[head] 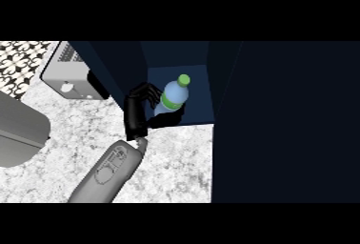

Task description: Pick up the bottled water, place it into the cabinet and close the cabinet

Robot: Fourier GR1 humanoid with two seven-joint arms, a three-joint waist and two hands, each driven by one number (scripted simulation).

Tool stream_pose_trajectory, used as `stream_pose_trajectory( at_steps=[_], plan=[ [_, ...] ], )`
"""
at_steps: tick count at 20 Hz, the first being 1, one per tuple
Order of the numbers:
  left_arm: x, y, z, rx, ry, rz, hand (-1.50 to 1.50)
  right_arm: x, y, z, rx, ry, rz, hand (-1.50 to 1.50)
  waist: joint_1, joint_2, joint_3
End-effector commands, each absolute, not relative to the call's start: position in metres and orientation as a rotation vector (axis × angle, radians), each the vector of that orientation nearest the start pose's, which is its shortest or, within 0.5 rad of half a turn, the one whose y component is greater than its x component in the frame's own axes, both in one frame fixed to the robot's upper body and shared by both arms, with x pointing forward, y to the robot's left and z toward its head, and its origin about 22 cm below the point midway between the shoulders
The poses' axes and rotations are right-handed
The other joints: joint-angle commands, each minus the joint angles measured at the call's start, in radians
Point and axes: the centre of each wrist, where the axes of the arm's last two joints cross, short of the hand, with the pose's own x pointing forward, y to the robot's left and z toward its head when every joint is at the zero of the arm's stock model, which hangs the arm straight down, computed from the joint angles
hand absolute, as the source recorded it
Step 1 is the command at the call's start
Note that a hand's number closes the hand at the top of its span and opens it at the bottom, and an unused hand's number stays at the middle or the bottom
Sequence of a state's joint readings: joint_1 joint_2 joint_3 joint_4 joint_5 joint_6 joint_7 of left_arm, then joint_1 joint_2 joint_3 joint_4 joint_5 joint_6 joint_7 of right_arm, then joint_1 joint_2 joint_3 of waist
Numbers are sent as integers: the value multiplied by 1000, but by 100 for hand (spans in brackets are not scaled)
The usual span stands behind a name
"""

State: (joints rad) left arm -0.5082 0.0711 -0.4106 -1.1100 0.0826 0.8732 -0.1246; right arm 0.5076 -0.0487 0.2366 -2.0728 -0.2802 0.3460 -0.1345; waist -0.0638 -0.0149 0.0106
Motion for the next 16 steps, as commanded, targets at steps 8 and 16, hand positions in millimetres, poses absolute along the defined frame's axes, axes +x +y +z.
stream_pose_trajectory(
  at_steps=[8,16],
  plan=[
    [386,143,33,637,-1699,-67,-150,128,-219,35,537,-1762,38,-150,-25,42,-11],
    [386,144,31,662,-1664,-58,-150,129,-221,34,540,-1747,40,-150,-34,47,-11]
  ],
)
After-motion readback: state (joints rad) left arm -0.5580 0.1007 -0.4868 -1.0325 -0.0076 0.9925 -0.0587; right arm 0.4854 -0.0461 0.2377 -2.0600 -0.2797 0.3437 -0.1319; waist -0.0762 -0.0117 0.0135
